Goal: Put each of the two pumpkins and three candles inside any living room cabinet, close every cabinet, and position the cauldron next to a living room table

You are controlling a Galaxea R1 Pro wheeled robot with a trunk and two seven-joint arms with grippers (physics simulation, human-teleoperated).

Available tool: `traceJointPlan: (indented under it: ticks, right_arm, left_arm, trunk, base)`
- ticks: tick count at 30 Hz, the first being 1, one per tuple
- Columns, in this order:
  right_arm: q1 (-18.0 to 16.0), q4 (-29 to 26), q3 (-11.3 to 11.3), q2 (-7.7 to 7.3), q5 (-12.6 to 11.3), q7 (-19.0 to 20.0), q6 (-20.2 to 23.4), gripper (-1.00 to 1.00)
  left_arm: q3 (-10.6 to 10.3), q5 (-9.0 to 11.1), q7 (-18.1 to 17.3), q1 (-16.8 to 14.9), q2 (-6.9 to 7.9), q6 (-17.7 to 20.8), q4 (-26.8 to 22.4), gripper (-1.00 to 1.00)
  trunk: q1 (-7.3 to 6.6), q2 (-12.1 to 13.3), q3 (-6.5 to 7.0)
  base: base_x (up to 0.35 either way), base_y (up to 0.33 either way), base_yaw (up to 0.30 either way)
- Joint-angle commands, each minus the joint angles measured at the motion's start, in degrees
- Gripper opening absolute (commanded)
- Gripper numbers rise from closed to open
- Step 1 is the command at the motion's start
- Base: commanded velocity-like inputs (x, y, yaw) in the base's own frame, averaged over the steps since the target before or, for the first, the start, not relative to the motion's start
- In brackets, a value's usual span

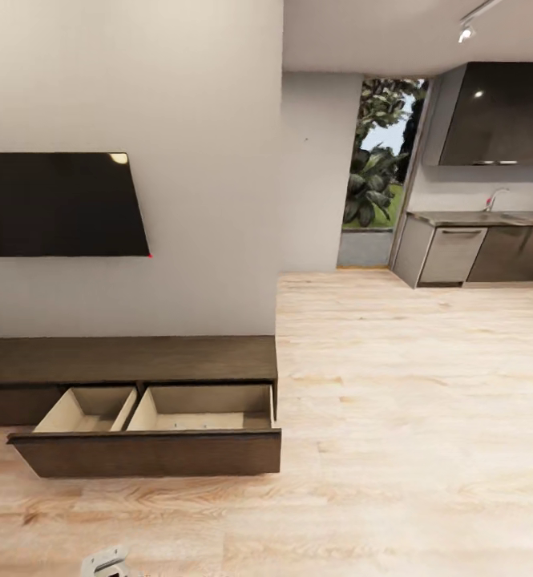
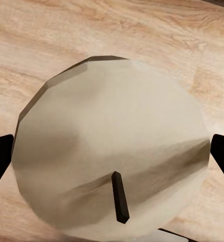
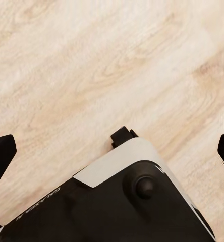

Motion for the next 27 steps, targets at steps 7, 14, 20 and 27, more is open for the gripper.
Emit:
traceJointPlan:
  ticks: [7, 14, 20, 27]
  right_arm:
    - [0.0, 0.0, 0.0, 0.00, 0.0, 0.0, 0.0, 1.00]
    - [0.0, 0.0, 0.1, 0.00, 0.0, 0.0, 0.0, 1.00]
    - [0.0, 0.0, 0.1, 0.00, 0.0, 0.0, 0.0, 1.00]
    - [0.0, 0.0, 0.0, 0.00, 0.0, 0.0, 0.0, 1.00]
  left_arm:
    - [0.0, 0.0, 0.0, 0.0, 0.01, -0.1, 0.0, -1.00]
    - [0.0, 0.0, 0.0, 0.1, 0.01, -0.1, 0.0, -1.00]
    - [0.0, 0.0, 0.0, 0.1, 0.01, -0.1, 0.0, -1.00]
    - [0.0, 0.0, 0.0, 0.1, 0.01, -0.1, 0.0, -1.00]
  trunk:
    - [0.00, 0.0, -0.10]
    - [0.00, 0.0, -0.14]
    - [0.00, 0.0, -0.14]
    - [0.00, 0.0, -0.14]
  base:
    - [0.113, -0.079, 0.280]
    - [0.182, -0.004, 0.056]
    - [0.189, 0.000, 0.002]
    - [0.166, 0.000, 0.000]
